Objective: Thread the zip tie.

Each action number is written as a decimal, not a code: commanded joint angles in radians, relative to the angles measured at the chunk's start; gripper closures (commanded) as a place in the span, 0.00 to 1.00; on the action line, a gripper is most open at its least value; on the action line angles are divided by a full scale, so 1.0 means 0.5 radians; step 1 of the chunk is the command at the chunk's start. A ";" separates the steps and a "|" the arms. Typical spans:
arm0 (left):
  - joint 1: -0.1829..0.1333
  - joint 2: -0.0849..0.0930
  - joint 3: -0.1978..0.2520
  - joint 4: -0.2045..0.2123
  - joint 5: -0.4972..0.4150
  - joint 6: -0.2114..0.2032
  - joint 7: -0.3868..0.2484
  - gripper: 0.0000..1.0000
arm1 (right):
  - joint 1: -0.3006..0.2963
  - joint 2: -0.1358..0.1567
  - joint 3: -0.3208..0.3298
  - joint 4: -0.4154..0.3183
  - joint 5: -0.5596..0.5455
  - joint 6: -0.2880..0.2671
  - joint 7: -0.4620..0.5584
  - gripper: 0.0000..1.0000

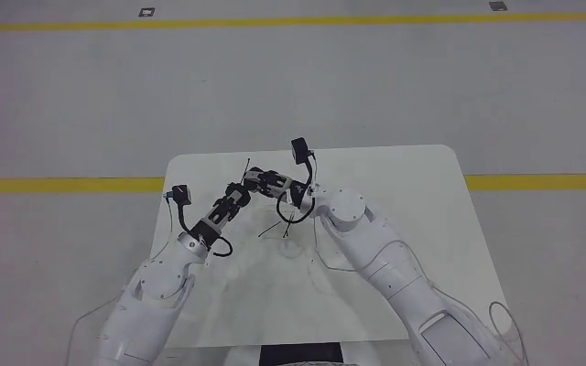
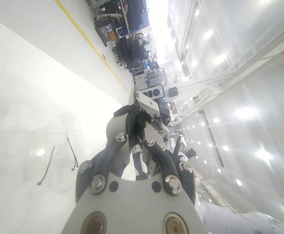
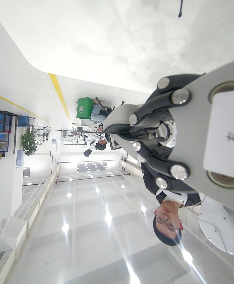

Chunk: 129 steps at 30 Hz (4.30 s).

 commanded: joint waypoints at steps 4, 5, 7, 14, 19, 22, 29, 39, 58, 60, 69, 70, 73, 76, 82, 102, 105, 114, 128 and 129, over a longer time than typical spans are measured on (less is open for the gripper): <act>0.005 -0.002 -0.005 -0.004 -0.003 0.000 -0.007 1.00 | 0.004 0.000 -0.003 0.004 -0.002 -0.002 -0.002 1.00; 0.007 -0.002 -0.007 -0.007 -0.003 0.000 -0.008 1.00 | 0.005 0.000 -0.003 0.005 -0.004 -0.001 -0.001 1.00; 0.009 -0.003 -0.009 -0.007 -0.004 0.000 -0.009 1.00 | 0.005 0.000 -0.003 0.005 -0.003 -0.005 -0.003 1.00; 0.018 -0.004 -0.024 -0.018 -0.012 0.000 -0.028 1.00 | -0.002 0.007 0.013 -0.002 -0.015 -0.001 -0.022 0.00; 0.044 0.003 -0.067 -0.037 -0.123 0.000 -0.152 1.00 | -0.024 0.024 0.061 -0.026 -0.034 0.004 -0.033 0.00; 0.066 0.012 -0.116 -0.058 -0.242 0.000 -0.302 1.00 | -0.042 0.038 0.096 -0.045 -0.042 0.009 -0.021 0.00; 0.090 0.047 -0.266 -0.047 -0.751 0.123 -0.801 1.00 | -0.073 0.068 0.186 -0.063 0.022 -0.012 0.092 0.00; 0.071 0.101 -0.438 -0.013 -0.961 0.367 -1.294 1.00 | -0.058 0.096 0.243 -0.032 0.093 -0.012 0.283 0.00; -0.001 0.166 -0.596 0.176 -1.256 0.705 -2.008 1.00 | 0.019 0.094 0.234 0.098 0.496 0.061 0.803 0.00; -0.019 0.181 -0.616 0.220 -1.244 0.697 -2.166 1.00 | 0.054 0.080 0.203 0.180 0.611 0.075 0.913 0.00; -0.023 0.190 -0.585 0.222 -1.280 0.675 -2.171 1.00 | 0.074 0.064 0.176 0.239 0.733 0.091 1.003 0.00; -0.025 0.188 -0.572 0.212 -1.289 0.680 -2.132 1.00 | 0.074 0.064 0.176 0.239 0.733 0.091 1.003 0.00; -0.035 0.199 -0.561 0.219 -1.198 0.683 -2.117 1.00 | 0.018 0.067 0.185 0.196 0.822 0.093 1.035 0.00; -0.043 0.208 -0.567 0.240 -1.222 0.719 -2.163 1.00 | 0.020 0.074 0.192 0.217 0.875 0.104 1.148 0.00; -0.039 0.230 -0.547 0.255 -1.277 0.774 -2.185 1.00 | 0.043 0.066 0.166 0.287 1.008 0.106 1.305 0.00; -0.036 0.243 -0.526 0.242 -1.289 0.769 -2.185 1.00 | 0.014 0.082 0.140 0.270 0.994 0.158 1.292 0.72; -0.036 0.243 -0.526 0.242 -1.289 0.769 -2.185 1.00 | 0.027 0.085 0.127 0.287 0.975 0.157 1.311 0.78; -0.036 0.243 -0.526 0.242 -1.289 0.769 -2.185 1.00 | 0.047 0.082 0.084 0.315 0.971 0.135 1.322 0.93; -0.036 0.243 -0.526 0.242 -1.289 0.769 -2.185 1.00 | 0.090 0.081 0.029 0.353 0.933 0.097 1.331 0.80; -0.036 0.243 -0.526 0.242 -1.289 0.769 -2.185 1.00 | 0.090 0.081 0.028 0.353 0.933 0.096 1.328 0.78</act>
